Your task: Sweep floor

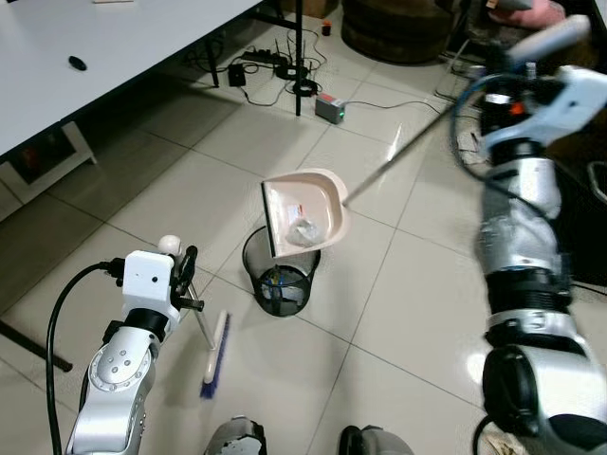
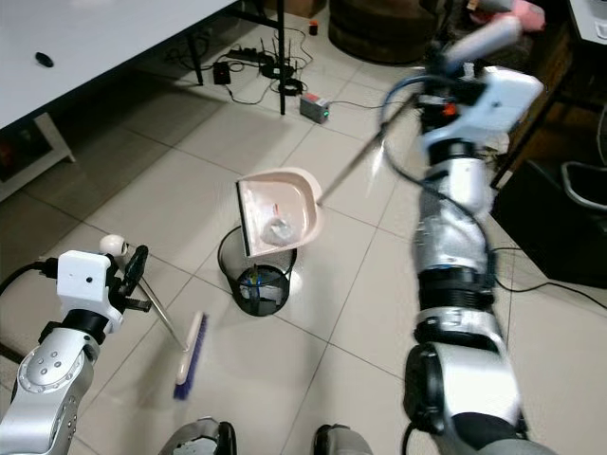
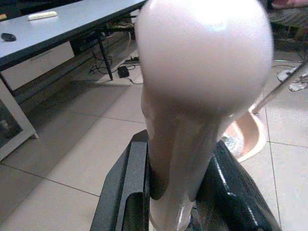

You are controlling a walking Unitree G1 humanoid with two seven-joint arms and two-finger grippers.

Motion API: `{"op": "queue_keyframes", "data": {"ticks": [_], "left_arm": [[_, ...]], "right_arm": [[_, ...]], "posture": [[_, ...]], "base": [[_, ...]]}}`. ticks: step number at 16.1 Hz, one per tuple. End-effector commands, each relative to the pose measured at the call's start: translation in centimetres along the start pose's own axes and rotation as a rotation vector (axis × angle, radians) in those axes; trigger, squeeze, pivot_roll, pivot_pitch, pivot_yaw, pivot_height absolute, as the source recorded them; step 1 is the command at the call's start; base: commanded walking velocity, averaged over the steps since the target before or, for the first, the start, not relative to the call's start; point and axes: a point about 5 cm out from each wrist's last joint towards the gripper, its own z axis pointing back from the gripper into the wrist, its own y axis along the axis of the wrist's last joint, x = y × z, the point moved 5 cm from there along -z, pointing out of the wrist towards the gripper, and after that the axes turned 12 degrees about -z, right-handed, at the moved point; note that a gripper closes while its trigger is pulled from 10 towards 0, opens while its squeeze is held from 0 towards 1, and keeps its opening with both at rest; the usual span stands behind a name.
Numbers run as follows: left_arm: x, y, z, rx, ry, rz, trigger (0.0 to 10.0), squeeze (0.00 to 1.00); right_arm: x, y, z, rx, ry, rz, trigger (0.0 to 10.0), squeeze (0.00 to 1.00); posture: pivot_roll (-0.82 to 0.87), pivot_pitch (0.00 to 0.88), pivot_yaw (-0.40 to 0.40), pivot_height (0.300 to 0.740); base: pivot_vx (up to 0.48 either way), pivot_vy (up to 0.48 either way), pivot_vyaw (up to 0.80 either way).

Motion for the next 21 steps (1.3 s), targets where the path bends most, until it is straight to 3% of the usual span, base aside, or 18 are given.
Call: {"op": "queue_keyframes", "data": {"ticks": [1,2,3,8,13,17,21], "left_arm": [[-0.2,0.8,-0.2,0.031,0.003,-0.016,10.0,0.00],[-0.2,0.8,-0.2,0.031,0.002,-0.016,10.0,0.00],[0.0,0.8,-0.3,0.032,-0.002,-0.016,10.0,0.00],[0.2,0.8,-0.3,0.033,-0.009,-0.020,10.0,0.00],[0.3,1.0,-0.7,0.039,-0.019,-0.025,10.0,0.00],[0.5,0.9,-0.7,0.037,-0.028,-0.025,10.0,0.00],[0.7,0.9,-0.7,0.037,-0.034,-0.026,10.0,0.00]], "right_arm": [[-2.3,1.6,-0.7,0.083,0.096,0.039,10.0,0.00],[-3.1,1.4,-0.6,0.082,0.131,0.059,10.0,0.00],[-5.1,0.8,-0.1,0.084,0.204,0.080,10.0,0.00],[-10.4,-1.3,2.2,0.063,0.450,0.184,10.0,0.00],[-12.5,-1.6,3.3,0.075,0.565,0.255,10.0,0.00],[-13.0,-1.2,3.6,0.093,0.590,0.243,10.0,0.00],[-14.6,-1.9,4.8,0.074,0.688,0.263,10.0,0.00]], "posture": [[0.10,0.126,0.003,0.740],[0.10,0.126,0.003,0.740],[0.10,0.126,0.005,0.740],[0.10,0.120,0.008,0.740],[0.09,0.118,0.014,0.740],[0.09,0.120,0.014,0.740],[0.09,0.121,0.013,0.740]], "base": [[0.000,0.000,0.00],[0.000,0.000,0.00],[0.000,0.000,0.00],[0.000,0.000,0.00],[0.000,0.000,0.00],[0.000,0.000,0.00],[0.000,0.000,0.00]]}}
